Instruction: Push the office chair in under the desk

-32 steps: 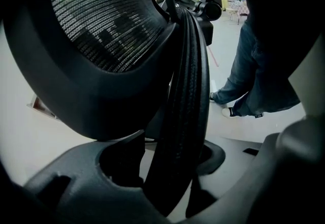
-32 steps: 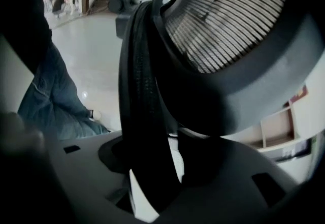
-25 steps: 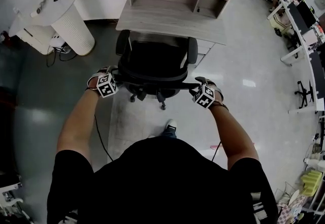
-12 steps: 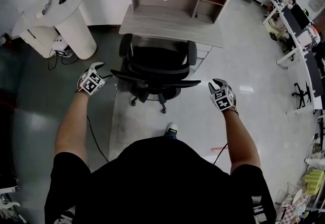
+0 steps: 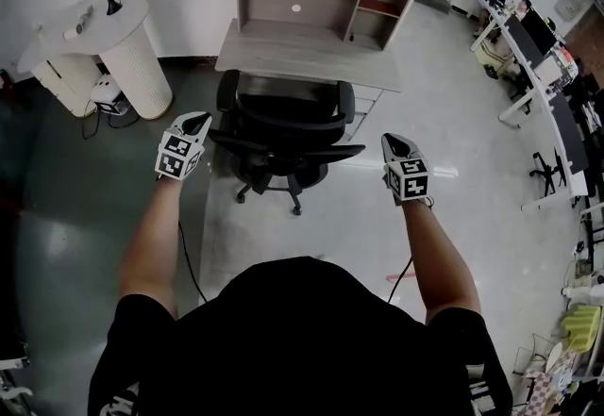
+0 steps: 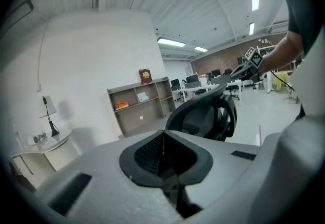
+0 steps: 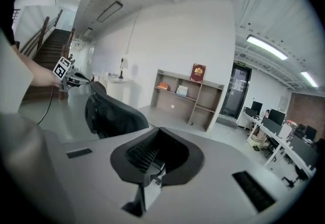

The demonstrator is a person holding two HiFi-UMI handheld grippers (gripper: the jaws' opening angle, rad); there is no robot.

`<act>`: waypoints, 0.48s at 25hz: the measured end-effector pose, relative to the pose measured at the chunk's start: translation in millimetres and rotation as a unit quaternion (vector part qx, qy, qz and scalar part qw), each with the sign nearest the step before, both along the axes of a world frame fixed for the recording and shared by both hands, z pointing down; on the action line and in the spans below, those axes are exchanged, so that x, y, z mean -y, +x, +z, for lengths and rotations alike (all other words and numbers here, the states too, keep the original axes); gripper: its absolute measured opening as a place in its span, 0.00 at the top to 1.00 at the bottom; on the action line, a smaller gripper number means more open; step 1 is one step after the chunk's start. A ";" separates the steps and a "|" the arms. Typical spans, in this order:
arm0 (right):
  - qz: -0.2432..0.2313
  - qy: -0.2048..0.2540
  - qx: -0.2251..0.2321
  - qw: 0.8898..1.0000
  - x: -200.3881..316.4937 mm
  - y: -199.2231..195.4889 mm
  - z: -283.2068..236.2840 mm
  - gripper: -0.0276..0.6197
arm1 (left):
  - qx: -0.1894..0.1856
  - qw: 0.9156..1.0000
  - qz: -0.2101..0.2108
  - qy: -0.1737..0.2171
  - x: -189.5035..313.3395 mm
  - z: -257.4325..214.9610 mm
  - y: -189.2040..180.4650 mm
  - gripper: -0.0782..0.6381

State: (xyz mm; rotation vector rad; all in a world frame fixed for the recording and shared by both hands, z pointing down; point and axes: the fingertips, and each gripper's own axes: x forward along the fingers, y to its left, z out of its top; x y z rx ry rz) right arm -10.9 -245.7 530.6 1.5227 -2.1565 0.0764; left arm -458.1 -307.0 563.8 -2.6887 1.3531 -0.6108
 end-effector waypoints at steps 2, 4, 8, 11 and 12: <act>0.001 0.020 0.018 1.000 -5.2 -3.9 -22.4 0.94 | -0.038 0.999 0.007 0.018 -6.5 -22.6 10.7 0.87; 0.006 0.048 0.036 0.998 -10.5 -4.6 -48.8 0.94 | -0.075 0.997 0.006 0.030 -12.0 -45.9 14.7 0.87; 0.006 0.102 0.073 0.992 -22.0 0.9 -99.3 0.94 | -0.114 0.992 0.007 0.048 -18.0 -86.4 28.9 0.87; -0.004 0.131 0.081 0.988 -34.7 6.1 -121.8 0.94 | -0.131 0.990 0.022 0.056 -22.0 -111.4 56.6 0.87; -0.007 0.138 0.081 0.987 -39.1 8.7 -126.6 0.94 | -0.130 0.989 0.031 0.060 -24.3 -118.1 69.7 0.87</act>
